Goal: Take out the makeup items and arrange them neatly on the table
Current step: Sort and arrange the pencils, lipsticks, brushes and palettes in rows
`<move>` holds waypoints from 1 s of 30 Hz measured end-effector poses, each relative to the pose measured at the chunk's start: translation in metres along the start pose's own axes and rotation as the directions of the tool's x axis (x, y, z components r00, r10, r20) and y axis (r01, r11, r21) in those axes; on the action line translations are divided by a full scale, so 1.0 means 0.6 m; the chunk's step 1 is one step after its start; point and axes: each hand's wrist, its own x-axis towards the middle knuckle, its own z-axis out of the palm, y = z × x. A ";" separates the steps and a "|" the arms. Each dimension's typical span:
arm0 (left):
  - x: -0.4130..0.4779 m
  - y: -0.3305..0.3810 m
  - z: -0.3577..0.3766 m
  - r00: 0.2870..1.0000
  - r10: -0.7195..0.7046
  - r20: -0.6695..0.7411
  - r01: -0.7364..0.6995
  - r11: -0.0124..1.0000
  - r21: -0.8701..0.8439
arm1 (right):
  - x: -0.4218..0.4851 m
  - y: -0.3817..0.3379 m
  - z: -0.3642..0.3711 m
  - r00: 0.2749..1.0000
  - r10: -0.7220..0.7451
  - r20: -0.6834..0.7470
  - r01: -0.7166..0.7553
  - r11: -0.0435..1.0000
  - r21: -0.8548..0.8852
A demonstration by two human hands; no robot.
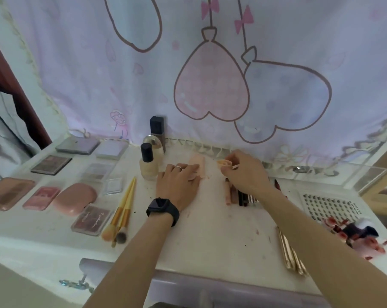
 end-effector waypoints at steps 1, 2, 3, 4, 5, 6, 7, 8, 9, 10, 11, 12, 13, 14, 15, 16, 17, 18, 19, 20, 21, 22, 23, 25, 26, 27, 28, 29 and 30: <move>0.000 -0.001 0.001 1.000 0.007 -0.004 -0.007 1.000 0.003 | 0.021 -0.001 0.004 1.000 -0.015 0.010 0.016 0.998 -0.055; 0.000 -0.002 0.002 1.000 0.012 -0.007 -0.012 1.000 0.003 | 0.039 -0.002 0.007 0.999 -0.030 0.016 0.032 0.993 -0.116; 0.000 -0.003 0.002 1.000 0.015 -0.011 -0.015 1.000 0.004 | 0.053 -0.002 0.010 0.999 -0.040 0.026 0.044 0.983 -0.176; 0.001 -0.004 0.003 1.000 0.017 -0.015 -0.017 1.000 0.005 | 0.066 -0.002 0.014 0.998 -0.038 0.042 0.047 0.973 -0.224; 0.001 -0.004 0.004 1.000 0.016 -0.017 -0.016 1.000 0.007 | 0.076 0.000 0.018 0.997 -0.029 0.067 0.045 0.965 -0.259; 0.001 -0.004 0.005 1.000 0.016 -0.019 -0.016 1.000 0.009 | 0.084 0.002 0.022 0.995 -0.020 0.094 0.046 0.956 -0.289; 0.001 -0.005 0.005 1.000 0.017 -0.021 -0.017 1.000 0.011 | 0.091 0.004 0.026 0.993 -0.018 0.117 0.055 0.946 -0.320; 0.001 -0.005 0.006 1.000 0.017 -0.024 -0.017 1.000 0.009 | 0.096 0.005 0.030 0.990 -0.020 0.136 0.067 0.935 -0.349; 0.001 -0.005 0.006 1.000 0.018 -0.026 -0.017 1.000 0.007 | 0.100 0.006 0.034 0.988 -0.023 0.153 0.079 0.926 -0.368; 0.001 -0.005 0.006 0.999 0.017 -0.029 -0.017 1.000 0.005 | 0.103 0.006 0.038 0.986 -0.026 0.167 0.088 0.921 -0.380; 0.001 -0.006 0.006 0.999 0.016 -0.028 -0.016 1.000 0.005 | 0.106 0.006 0.041 0.984 -0.028 0.177 0.097 0.915 -0.392; 0.002 -0.005 0.006 1.000 0.015 -0.027 -0.015 1.000 0.003 | 0.107 0.005 0.044 0.983 -0.029 0.180 0.102 0.906 -0.410; 0.002 -0.005 0.006 1.000 0.015 -0.026 -0.015 1.000 0.003 | 0.107 0.004 0.045 0.984 -0.028 0.177 0.103 0.898 -0.428; 0.001 -0.005 0.006 1.000 0.017 -0.026 -0.017 1.000 0.004 | 0.108 0.003 0.047 0.985 -0.027 0.171 0.101 0.890 -0.445; 0.001 -0.005 0.006 0.999 0.020 -0.028 -0.020 1.000 0.006 | 0.108 0.003 0.048 0.986 -0.026 0.164 0.100 0.880 -0.464; 0.002 -0.006 0.006 0.999 0.023 -0.029 -0.023 1.000 0.005 | 0.108 0.002 0.048 0.986 -0.024 0.162 0.101 0.868 -0.486; 0.002 -0.006 0.006 0.999 0.024 -0.029 -0.024 1.000 0.002 | 0.108 0.001 0.049 0.986 -0.022 0.163 0.102 0.858 -0.504; 0.001 -0.007 0.007 0.999 0.023 -0.028 -0.023 1.000 -0.003 | 0.108 0.000 0.049 0.986 -0.020 0.164 0.103 0.852 -0.513; 0.002 -0.007 0.008 0.999 0.023 -0.024 -0.023 1.000 -0.004 | 0.108 -0.002 0.049 0.987 -0.021 0.162 0.103 0.851 -0.515; 0.002 -0.007 0.008 1.000 0.023 -0.018 -0.023 1.000 -0.002 | 0.109 -0.003 0.049 0.987 -0.022 0.158 0.101 0.852 -0.514; 0.004 -0.007 0.008 1.000 0.023 -0.010 -0.023 1.000 -0.001 | 0.109 -0.004 0.051 0.988 -0.025 0.151 0.101 0.850 -0.516; 0.005 -0.007 0.008 1.000 0.022 -0.004 -0.022 1.000 -0.003 | 0.109 -0.004 0.052 0.990 -0.027 0.142 0.098 0.846 -0.524; 0.005 -0.007 0.009 1.000 0.020 -0.001 -0.020 1.000 -0.011 | 0.108 -0.004 0.053 0.991 -0.027 0.132 0.094 0.840 -0.534; 0.005 -0.007 0.008 1.000 0.023 -0.001 -0.023 0.999 -0.025 | 0.108 -0.004 0.056 0.992 -0.022 0.120 0.085 0.831 -0.550; 0.004 -0.008 0.008 1.000 0.026 -0.004 -0.026 0.999 -0.028 | 0.108 -0.005 0.056 0.992 -0.020 0.121 0.084 0.827 -0.556; 0.004 -0.008 0.008 1.000 0.029 -0.008 -0.029 0.999 -0.032 | 0.108 -0.006 0.056 0.992 -0.015 0.123 0.082 0.821 -0.565; 0.003 -0.007 0.008 0.999 0.030 -0.011 -0.030 0.999 -0.037 | 0.108 -0.007 0.056 0.992 -0.007 0.125 0.078 0.815 -0.574; 0.003 -0.008 0.008 0.999 0.031 -0.012 -0.031 0.999 -0.041 | 0.107 -0.007 0.057 0.992 -0.002 0.123 0.073 0.812 -0.579; 0.004 -0.007 0.009 0.999 0.031 -0.012 -0.032 0.999 -0.042 | 0.107 -0.007 0.057 0.993 0.003 0.120 0.068 0.810 -0.583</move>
